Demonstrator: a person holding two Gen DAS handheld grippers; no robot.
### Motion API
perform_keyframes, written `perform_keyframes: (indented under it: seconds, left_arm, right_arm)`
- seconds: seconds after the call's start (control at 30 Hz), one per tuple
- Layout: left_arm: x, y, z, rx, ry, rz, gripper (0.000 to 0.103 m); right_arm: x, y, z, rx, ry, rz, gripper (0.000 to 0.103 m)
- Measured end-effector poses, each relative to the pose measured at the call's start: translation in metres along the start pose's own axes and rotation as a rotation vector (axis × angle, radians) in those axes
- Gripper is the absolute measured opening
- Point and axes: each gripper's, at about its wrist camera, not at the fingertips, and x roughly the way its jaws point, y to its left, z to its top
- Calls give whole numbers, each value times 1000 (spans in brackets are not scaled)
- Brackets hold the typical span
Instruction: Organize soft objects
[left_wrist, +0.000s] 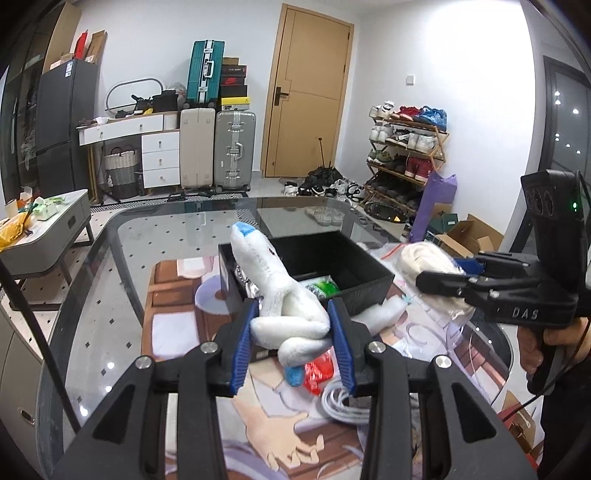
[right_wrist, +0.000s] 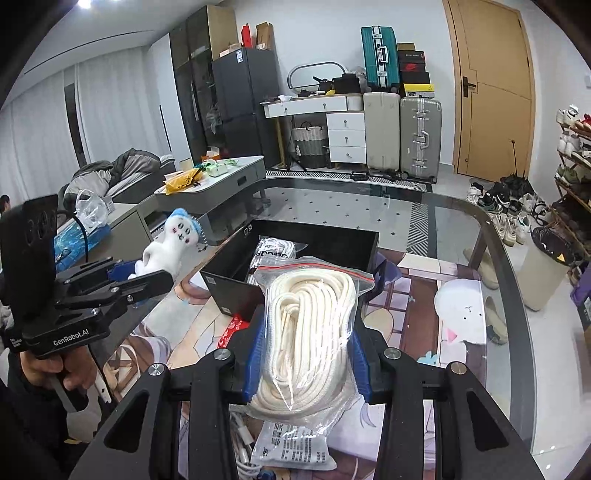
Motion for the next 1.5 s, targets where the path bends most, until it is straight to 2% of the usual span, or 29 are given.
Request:
perform_keyframes:
  seconds: [0.27,0.57,1.0,1.5]
  left_arm:
    - [20,2,18,-4,-4,-34,38]
    - [53,7,27,-23,42,-58,38]
    - [85,6,36,-33,98,-44,38]
    - [115,5,30,-23,180,-19,38]
  right_arm:
    - [20,1,22,-31,30,-14,40]
    - [48,-4,41,-39,66,-14,40]
    - [88,-13,59,-63,115,4,40]
    - [130,-14,59,-171,204,7,40]
